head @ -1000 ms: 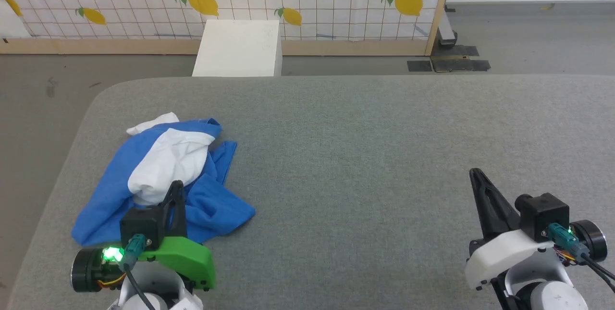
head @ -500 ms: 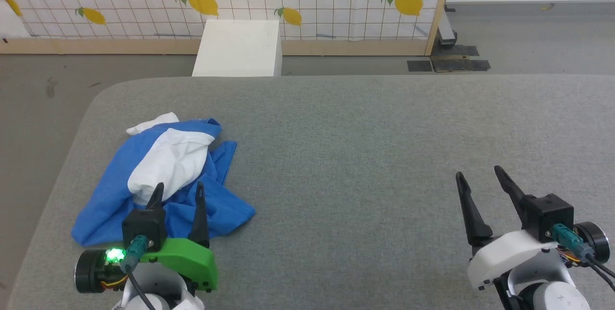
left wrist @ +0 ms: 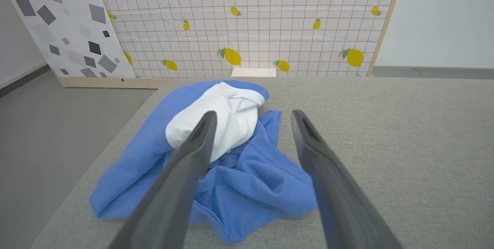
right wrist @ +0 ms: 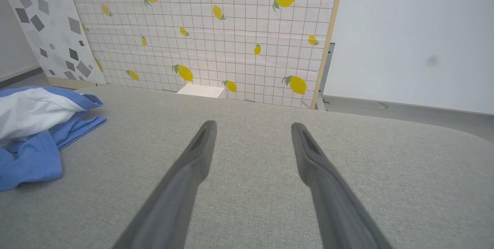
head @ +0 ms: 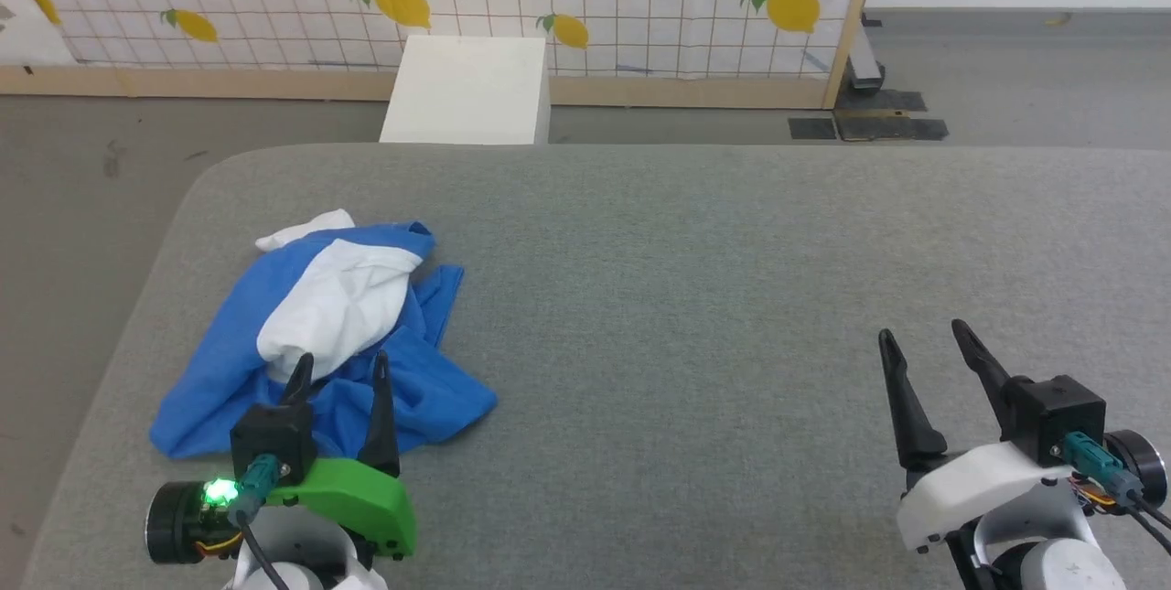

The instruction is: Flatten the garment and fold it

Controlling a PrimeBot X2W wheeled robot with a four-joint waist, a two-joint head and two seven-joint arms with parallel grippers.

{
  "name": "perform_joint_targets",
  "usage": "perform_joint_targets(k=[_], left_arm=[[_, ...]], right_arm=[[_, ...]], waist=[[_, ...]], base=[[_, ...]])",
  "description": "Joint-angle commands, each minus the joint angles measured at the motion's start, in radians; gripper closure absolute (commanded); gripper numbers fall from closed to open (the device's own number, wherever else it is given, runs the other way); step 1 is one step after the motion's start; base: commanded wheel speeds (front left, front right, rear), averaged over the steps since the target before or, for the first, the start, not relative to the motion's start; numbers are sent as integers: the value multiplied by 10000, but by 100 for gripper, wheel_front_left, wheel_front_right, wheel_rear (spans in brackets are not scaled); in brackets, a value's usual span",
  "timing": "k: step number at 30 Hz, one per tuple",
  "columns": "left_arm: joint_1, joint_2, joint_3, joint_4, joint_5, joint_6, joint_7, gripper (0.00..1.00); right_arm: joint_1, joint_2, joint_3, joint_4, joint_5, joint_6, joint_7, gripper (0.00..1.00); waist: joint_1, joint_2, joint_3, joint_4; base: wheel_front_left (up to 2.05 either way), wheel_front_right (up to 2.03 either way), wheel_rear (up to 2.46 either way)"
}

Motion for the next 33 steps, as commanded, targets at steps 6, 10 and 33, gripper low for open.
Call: perform_joint_targets(k=[6,10,33], left_arm=[[3,14,80,139,-199,77,-240,0],[23,12,119,190,-270,92,-322,0],[102,-8,238,528,-677,206,-795,0]], right_arm=[[158,-1,-90,171,186,-4,-218,0],[174,-2,-119,237,234,-4,-303,0],[268,-3,-186,761,600,-7,-795,0]], waist=[[0,0,3,387],[0,0,15,652],[0,0,54,2251]], base=[[0,0,0],[0,0,0],[0,0,0]])
